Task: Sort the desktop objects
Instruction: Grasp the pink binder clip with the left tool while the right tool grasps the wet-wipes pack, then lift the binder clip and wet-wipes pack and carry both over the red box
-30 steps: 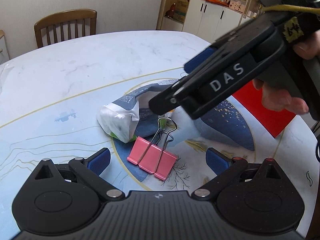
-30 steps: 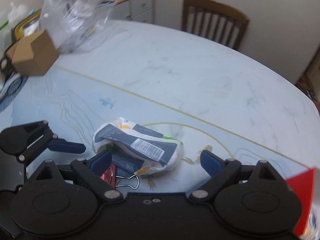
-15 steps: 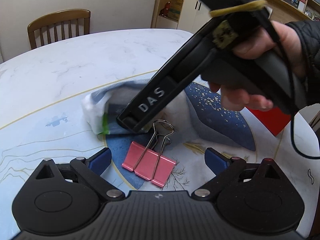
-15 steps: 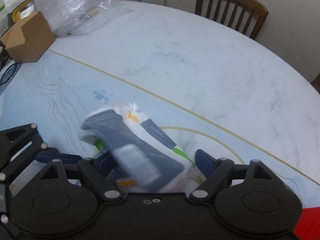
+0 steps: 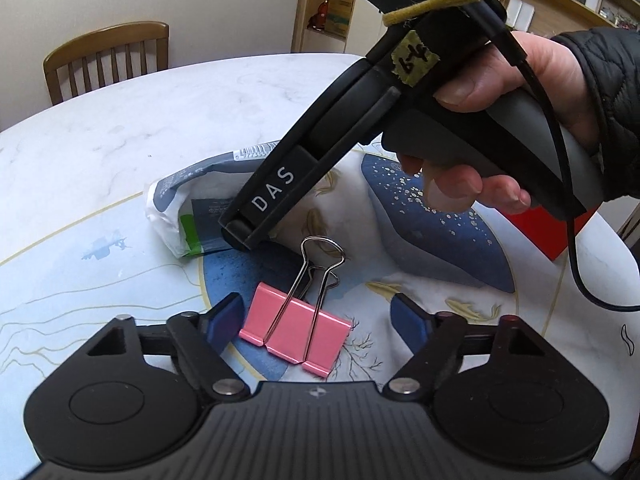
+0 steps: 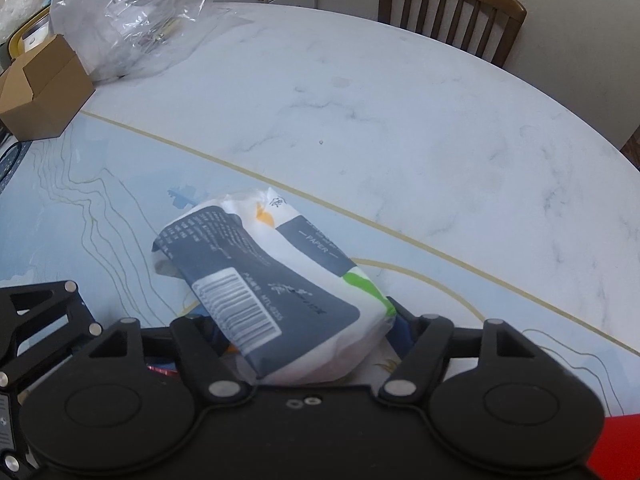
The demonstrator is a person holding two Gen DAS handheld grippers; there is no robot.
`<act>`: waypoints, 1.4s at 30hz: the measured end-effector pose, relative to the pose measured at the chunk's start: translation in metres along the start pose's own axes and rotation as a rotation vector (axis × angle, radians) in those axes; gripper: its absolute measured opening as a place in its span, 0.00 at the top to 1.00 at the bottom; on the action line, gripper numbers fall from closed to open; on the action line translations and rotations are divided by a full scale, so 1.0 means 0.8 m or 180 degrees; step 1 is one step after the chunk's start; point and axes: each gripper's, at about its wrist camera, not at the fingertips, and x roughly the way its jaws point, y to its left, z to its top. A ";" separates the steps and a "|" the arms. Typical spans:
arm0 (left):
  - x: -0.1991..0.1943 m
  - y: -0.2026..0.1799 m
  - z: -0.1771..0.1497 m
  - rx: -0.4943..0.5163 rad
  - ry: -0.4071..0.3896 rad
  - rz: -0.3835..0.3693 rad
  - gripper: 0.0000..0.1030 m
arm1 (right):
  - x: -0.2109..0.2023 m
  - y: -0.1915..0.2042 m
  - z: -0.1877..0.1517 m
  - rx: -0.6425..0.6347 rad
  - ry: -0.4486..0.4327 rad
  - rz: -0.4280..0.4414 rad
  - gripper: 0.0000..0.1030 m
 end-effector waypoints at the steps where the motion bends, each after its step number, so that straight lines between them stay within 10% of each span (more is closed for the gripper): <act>1: 0.000 -0.001 0.000 0.0018 -0.0002 0.0026 0.27 | -0.001 0.000 0.000 -0.0002 0.0000 -0.0005 0.31; 6: -0.002 -0.005 -0.001 0.0107 -0.0003 0.0199 0.47 | -0.003 0.002 0.001 -0.0002 0.0001 -0.0024 0.37; 42: -0.081 -0.052 0.016 0.0081 -0.0151 0.0177 0.48 | -0.145 -0.015 -0.092 0.0628 -0.0354 -0.0177 0.49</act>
